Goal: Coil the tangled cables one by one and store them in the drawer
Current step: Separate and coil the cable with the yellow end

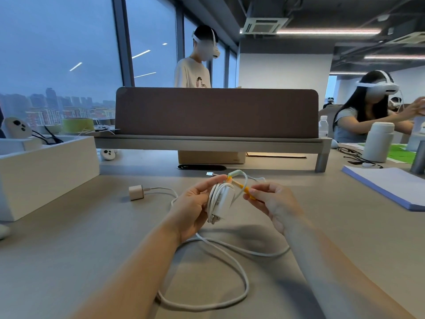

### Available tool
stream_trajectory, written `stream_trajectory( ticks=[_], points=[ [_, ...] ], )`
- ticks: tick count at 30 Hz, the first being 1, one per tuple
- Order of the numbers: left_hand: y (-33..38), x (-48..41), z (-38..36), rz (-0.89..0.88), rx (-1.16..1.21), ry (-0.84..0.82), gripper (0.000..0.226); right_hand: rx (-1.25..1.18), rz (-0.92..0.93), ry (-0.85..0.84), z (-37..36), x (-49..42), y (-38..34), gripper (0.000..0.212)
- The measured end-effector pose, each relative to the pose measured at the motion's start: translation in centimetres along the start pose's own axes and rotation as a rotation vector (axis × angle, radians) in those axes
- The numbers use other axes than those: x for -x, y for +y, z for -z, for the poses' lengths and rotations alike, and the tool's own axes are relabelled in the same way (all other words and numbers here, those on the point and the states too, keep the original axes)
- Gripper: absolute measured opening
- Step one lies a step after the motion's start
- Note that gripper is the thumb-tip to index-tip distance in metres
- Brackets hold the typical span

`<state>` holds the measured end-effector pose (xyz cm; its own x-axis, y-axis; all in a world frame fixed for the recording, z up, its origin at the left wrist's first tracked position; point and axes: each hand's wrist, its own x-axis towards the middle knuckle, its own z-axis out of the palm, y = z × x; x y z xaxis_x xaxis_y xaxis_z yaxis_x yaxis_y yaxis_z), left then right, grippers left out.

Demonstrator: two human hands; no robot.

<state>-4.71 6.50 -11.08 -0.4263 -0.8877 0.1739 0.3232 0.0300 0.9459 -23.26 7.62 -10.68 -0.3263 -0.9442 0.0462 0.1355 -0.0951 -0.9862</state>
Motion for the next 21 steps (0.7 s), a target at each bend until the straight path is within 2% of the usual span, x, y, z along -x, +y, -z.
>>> stream_trajectory(
  ticks=[8, 15, 21],
  points=[
    [-0.1, 0.0, -0.1, 0.003, -0.006, -0.040, 0.042, 0.058, -0.034, 0.030, -0.3, -0.1, 0.6, 0.012],
    [0.1, 0.2, -0.5, -0.002, 0.016, -0.067, 0.048, -0.159, -0.101, -0.048, -0.7, 0.3, 0.2, 0.008],
    [0.0, 0.0, 0.1, -0.003, -0.048, -0.033, 0.052, -0.172, -0.031, -0.145, -0.1, 0.7, -0.6, 0.027]
  ],
)
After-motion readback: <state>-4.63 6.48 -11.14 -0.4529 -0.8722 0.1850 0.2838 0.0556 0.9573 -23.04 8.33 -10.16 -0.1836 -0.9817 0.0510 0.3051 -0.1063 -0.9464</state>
